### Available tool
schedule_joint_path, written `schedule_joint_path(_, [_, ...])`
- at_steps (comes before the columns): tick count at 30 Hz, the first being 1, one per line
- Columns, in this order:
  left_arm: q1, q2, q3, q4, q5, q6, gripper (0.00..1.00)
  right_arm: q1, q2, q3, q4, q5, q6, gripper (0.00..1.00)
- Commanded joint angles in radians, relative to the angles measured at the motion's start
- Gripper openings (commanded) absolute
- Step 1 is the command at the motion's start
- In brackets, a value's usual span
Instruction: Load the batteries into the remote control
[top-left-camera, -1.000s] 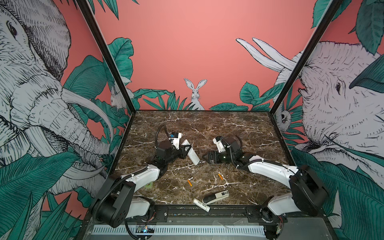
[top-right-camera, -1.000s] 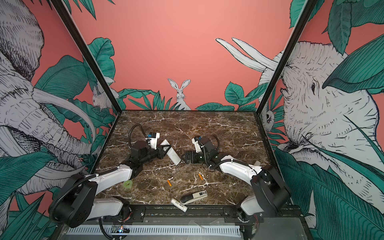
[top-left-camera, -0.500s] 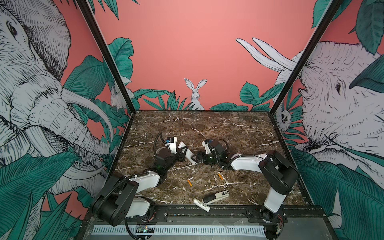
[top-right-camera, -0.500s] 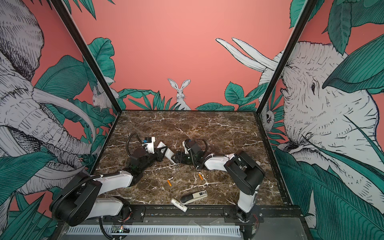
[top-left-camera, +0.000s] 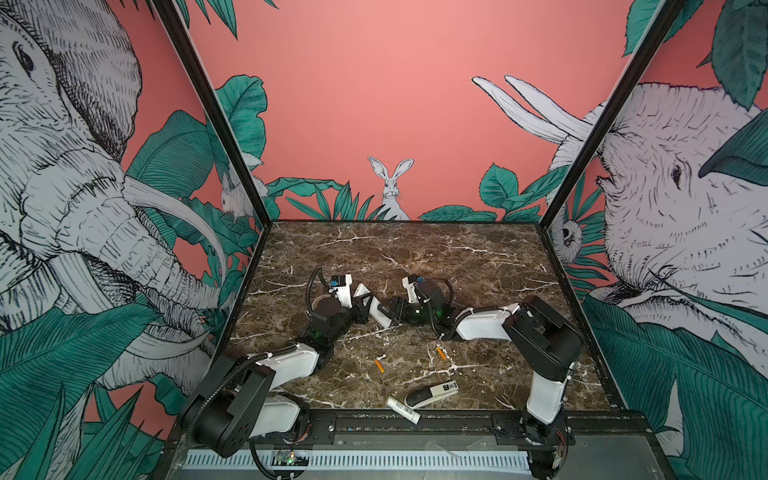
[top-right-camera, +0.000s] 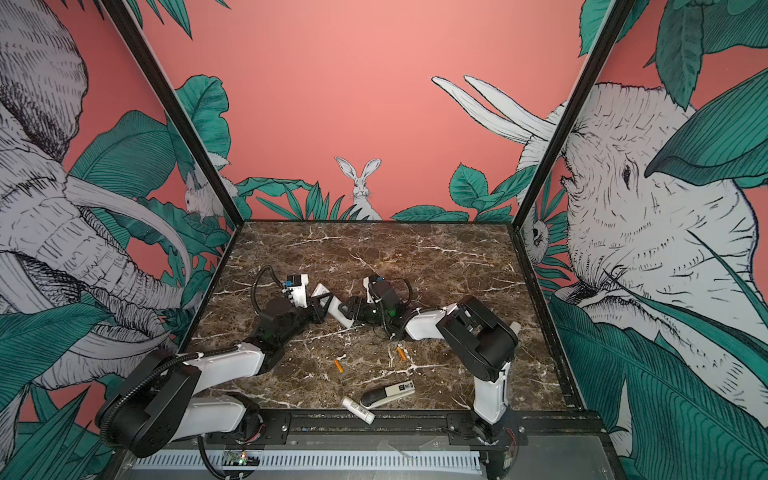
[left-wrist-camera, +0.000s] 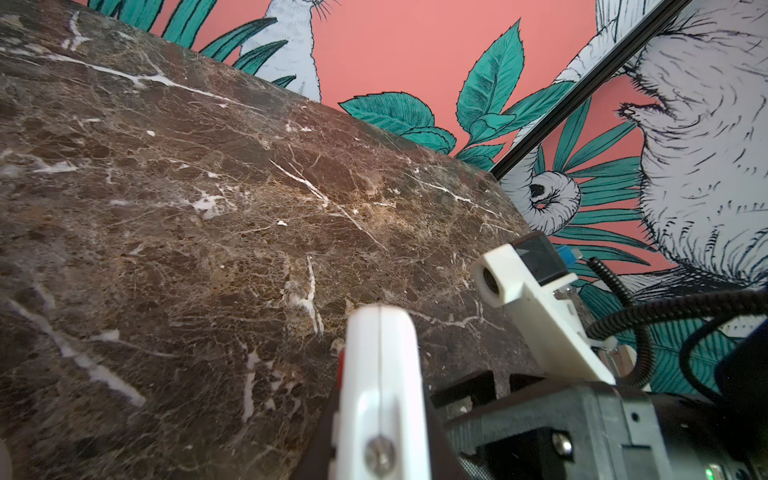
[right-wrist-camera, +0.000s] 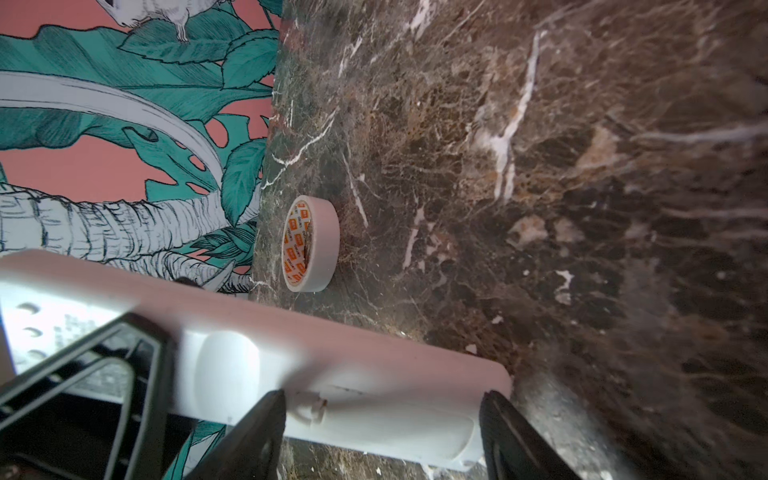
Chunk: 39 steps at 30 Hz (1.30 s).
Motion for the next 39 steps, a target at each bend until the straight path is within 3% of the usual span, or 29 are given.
schedule_joint_path(1, [-0.003, -0.014, -0.014, -0.04, -0.015, 0.019, 0.0, 0.005, 0.035, 0.01, 0.072, 0.002, 0.064, 0.71])
schedule_joint_path(13, [-0.002, 0.015, -0.009, -0.037, 0.006, 0.012, 0.0, 0.021, 0.082, 0.041, 0.023, 0.005, 0.058, 0.64])
schedule_joint_path(22, [-0.01, 0.022, 0.03, -0.08, 0.061, 0.06, 0.0, 0.098, 0.083, 0.303, -0.614, 0.196, -0.155, 0.59])
schedule_joint_path(29, [-0.041, 0.003, 0.062, -0.142, 0.03, 0.128, 0.0, 0.122, 0.097, 0.41, -0.814, 0.279, -0.249, 0.54])
schedule_joint_path(39, [-0.077, -0.022, 0.094, -0.243, -0.036, 0.233, 0.0, 0.124, 0.082, 0.464, -0.932, 0.343, -0.341, 0.5])
